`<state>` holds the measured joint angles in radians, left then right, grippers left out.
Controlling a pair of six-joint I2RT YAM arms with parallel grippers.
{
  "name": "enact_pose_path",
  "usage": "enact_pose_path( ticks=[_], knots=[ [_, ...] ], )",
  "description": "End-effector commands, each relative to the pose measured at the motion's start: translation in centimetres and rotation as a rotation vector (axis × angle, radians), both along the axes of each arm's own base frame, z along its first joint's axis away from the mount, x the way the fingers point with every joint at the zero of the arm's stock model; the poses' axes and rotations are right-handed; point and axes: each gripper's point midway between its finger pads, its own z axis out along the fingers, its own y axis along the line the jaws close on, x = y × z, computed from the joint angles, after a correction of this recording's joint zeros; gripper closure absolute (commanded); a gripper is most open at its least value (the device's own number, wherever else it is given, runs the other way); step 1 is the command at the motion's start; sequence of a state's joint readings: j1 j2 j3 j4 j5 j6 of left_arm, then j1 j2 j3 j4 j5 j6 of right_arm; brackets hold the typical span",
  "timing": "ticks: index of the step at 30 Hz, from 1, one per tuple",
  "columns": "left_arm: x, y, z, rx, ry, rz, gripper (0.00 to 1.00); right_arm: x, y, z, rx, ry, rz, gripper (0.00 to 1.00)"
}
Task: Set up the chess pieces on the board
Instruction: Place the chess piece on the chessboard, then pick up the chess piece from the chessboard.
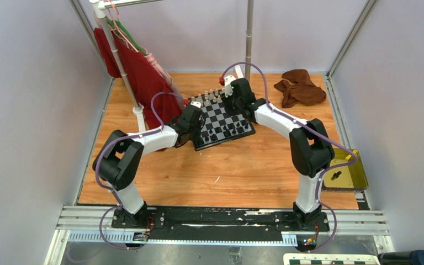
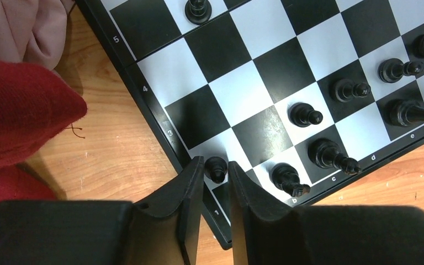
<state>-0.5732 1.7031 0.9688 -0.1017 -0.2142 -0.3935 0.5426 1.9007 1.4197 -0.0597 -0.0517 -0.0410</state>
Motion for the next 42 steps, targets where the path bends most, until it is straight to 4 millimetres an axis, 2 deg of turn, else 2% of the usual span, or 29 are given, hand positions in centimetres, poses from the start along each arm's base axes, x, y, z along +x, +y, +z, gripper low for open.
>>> enact_pose_path(
  ticks=[1,11,16,20,25,29,36,42],
  knots=[
    [0.5,-0.6,0.5,0.001,-0.018,0.006,0.71,0.0,-0.8,1.3,0.014,-0.02,-0.014,0.71],
    [0.5,-0.8,1.6,-0.004,-0.035,0.008,0.64,0.0,-0.7,1.6,0.023,-0.022,-0.004,0.71],
    [0.5,-0.4,3.6,-0.011,-0.074,0.018,0.58,0.1,-0.1,2.0,0.043,-0.021,0.013,0.71],
    [0.4,0.1,6.0,-0.029,-0.124,0.035,0.51,-0.1,0.8,2.4,0.058,-0.007,0.052,0.7],
    [-0.3,1.4,8.6,-0.056,-0.188,0.086,0.42,-0.7,2.9,2.4,0.082,0.027,0.134,0.67],
    [-1.2,2.6,10.2,-0.075,-0.229,0.124,0.39,-1.2,5.3,2.2,0.09,0.051,0.2,0.66],
    [-3.0,4.2,10.1,-0.083,-0.23,0.158,0.3,-1.6,9.4,1.6,0.074,0.063,0.278,0.66],
    [-4.4,5.0,10.0,-0.1,-0.234,0.16,0.23,-2.0,11.7,-0.5,0.059,0.093,0.309,0.67]
  ],
)
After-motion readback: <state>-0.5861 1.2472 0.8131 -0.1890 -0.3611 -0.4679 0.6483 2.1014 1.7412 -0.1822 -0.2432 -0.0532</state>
